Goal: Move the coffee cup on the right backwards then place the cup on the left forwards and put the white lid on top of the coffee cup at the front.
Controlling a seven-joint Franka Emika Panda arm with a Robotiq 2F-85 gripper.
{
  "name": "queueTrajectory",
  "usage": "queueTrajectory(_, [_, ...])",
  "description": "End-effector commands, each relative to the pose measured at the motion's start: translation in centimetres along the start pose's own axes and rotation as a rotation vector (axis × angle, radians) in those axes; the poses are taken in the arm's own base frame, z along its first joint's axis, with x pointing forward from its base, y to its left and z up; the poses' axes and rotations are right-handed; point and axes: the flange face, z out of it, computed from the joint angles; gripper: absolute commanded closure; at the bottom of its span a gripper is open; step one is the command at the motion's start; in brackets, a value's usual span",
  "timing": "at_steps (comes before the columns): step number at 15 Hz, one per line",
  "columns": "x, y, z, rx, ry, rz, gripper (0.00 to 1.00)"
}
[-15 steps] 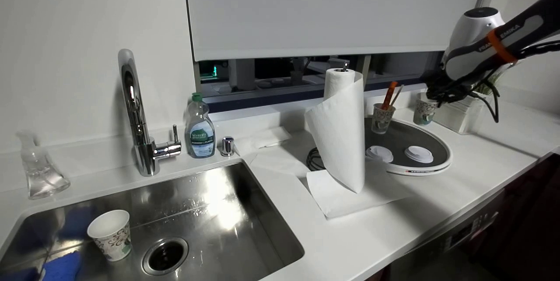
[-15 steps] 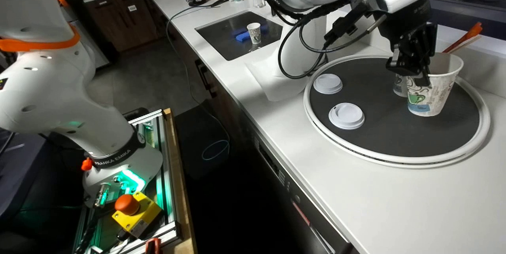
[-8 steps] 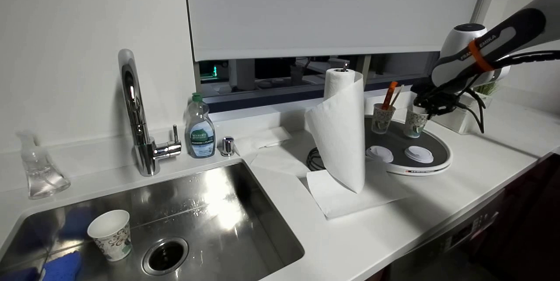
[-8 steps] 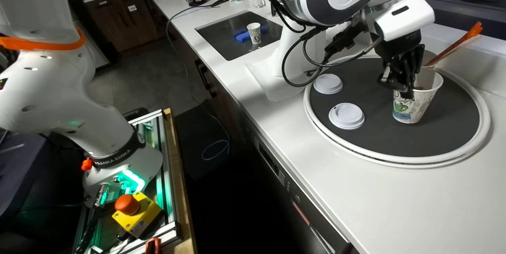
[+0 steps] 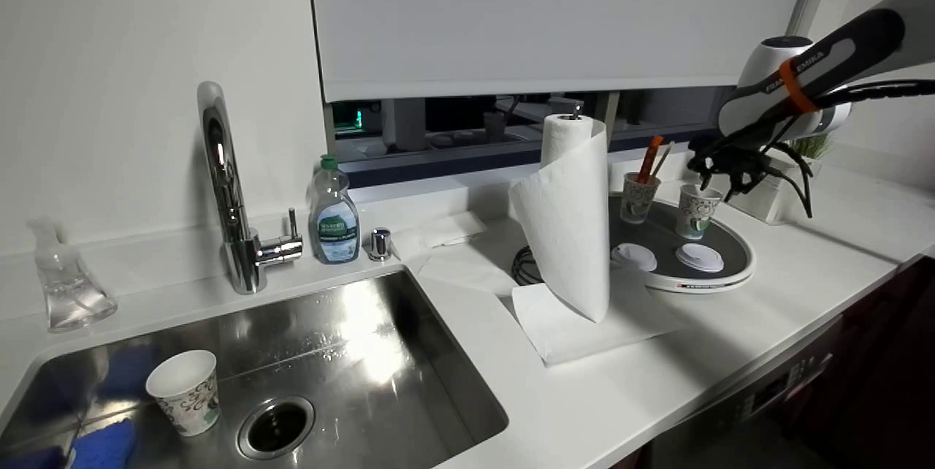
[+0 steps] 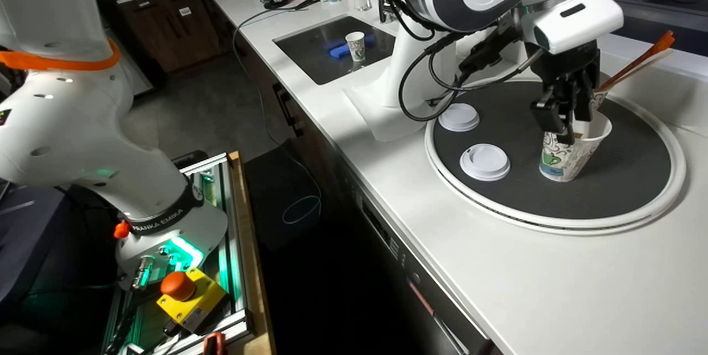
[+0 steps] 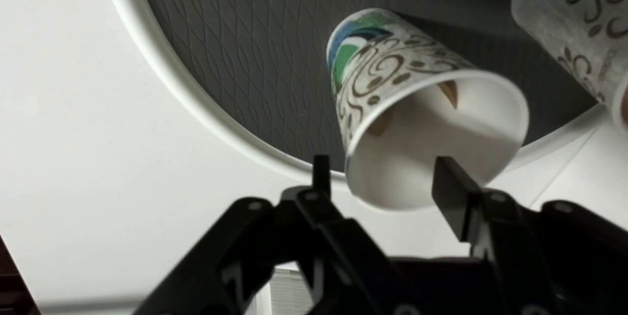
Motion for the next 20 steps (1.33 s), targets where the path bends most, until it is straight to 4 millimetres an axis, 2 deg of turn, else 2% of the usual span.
queueTrajectory(1, [1.1,0.2,-4.3,0.026,0.02,-0.063,0.11])
queueTrajectory(3, [0.5,0.1,-7.5,0.081,0.019,-0.184,0.0])
queueTrajectory(6, [-2.3,-0.6,-11.6,0.145,0.007,-0.352,0.0])
queueTrajectory(7, [-3.7,-1.0,-12.3,0.17,-0.003,-0.403,0.0])
queueTrajectory(9, [-6.7,-1.6,-12.6,0.212,-0.045,-0.495,0.0])
queueTrajectory(12, [-10.8,-1.1,-10.3,0.242,-0.147,-0.618,0.0])
queueTrajectory(14, [-12.7,-0.4,-8.5,0.25,-0.222,-0.705,0.0])
queueTrajectory(15, [-11.4,-1.7,-9.6,0.242,-0.16,-0.643,0.0])
queueTrajectory(17, [-12.6,-1.0,-8.4,0.243,-0.194,-0.688,0.0])
queueTrajectory(20, [-12.6,-0.8,-8.3,0.243,-0.195,-0.699,0.0])
